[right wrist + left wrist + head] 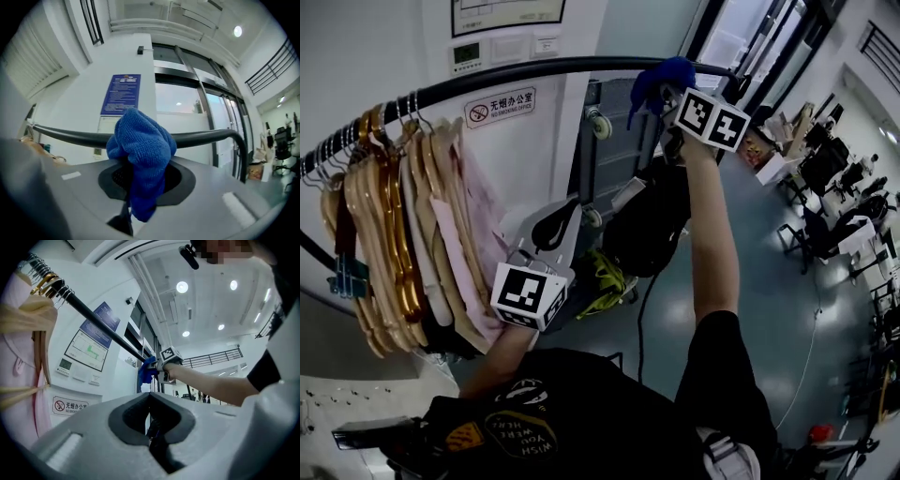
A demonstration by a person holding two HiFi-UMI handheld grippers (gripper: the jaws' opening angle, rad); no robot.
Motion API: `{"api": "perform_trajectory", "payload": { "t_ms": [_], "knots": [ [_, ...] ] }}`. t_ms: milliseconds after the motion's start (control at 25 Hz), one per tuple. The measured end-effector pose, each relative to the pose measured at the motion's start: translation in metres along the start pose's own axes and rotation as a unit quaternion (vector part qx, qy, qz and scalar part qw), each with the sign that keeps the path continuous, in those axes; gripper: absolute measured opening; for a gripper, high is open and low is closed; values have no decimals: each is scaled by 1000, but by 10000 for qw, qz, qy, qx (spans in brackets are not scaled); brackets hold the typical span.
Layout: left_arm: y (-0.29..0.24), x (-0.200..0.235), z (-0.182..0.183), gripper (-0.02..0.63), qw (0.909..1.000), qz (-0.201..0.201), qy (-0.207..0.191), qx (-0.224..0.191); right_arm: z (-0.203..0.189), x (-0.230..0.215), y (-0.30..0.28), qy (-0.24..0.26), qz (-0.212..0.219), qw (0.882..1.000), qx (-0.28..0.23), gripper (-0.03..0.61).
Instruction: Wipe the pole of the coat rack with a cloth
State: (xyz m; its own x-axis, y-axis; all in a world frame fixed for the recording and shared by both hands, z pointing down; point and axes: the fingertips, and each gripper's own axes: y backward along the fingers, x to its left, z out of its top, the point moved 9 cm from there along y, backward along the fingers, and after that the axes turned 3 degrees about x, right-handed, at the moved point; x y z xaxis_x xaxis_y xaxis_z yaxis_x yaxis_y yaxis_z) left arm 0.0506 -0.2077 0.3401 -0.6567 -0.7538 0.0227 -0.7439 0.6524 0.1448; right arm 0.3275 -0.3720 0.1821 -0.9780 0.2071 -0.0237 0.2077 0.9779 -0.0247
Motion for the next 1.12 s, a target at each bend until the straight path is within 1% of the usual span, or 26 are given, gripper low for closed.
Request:
{"api": "perform_trajectory", "payload": {
  "t_ms": [120, 200, 320, 360, 400, 480, 600, 640, 720, 800, 880, 1000, 1120],
  "knots": [
    [2, -1, 1, -2, 10000, -23, -16, 14, 5, -64, -6, -113, -923, 9956, 139, 86],
    [4, 0, 0, -2, 10000, -11, 21, 55, 6, -100, -9, -409, -1390, 9893, 192, 86],
    [7, 4, -1, -2, 9999, 39, 78, 115, 5, -130, -12, -728, -1813, 9806, 150, 86],
    [9, 4, -1, -2, 9999, 61, 66, 111, 3, -130, -13, -735, -1864, 9797, 113, 86],
    [11, 4, 0, -2, 9999, 79, 46, 102, 2, -121, -13, -690, -1809, 9811, 83, 84],
    [13, 3, 2, -2, 9999, 93, 10, 88, 0, -84, -14, -470, -1399, 9890, 54, 84],
    [14, 2, 4, -2, 9999, 79, -2, 79, -3, -3, -13, -190, -459, 9988, 2, 84],
    [15, 1, 4, -2, 9999, 76, -3, 75, -5, 26, -12, -82, -103, 9999, -23, 84],
    [19, -1, 6, -2, 10000, 78, -10, 58, -7, 83, -7, 193, 543, 9983, -63, 86],
    [23, -3, 7, -2, 9999, 90, -40, 59, -8, 134, -3, 432, 1072, 9933, -102, 86],
    [27, -4, 6, -2, 9999, 107, -71, 86, -8, 179, 0, 577, 1578, 9857, -145, 86],
    [32, -4, 2, -2, 9998, 111, -73, 114, -10, 238, 3, 782, 2340, 9690, -168, 86],
    [36, 0, 2, -2, 9998, 196, -63, 45, -11, 287, 1, 715, 2964, 9523, -97, 86]
  ]
}}
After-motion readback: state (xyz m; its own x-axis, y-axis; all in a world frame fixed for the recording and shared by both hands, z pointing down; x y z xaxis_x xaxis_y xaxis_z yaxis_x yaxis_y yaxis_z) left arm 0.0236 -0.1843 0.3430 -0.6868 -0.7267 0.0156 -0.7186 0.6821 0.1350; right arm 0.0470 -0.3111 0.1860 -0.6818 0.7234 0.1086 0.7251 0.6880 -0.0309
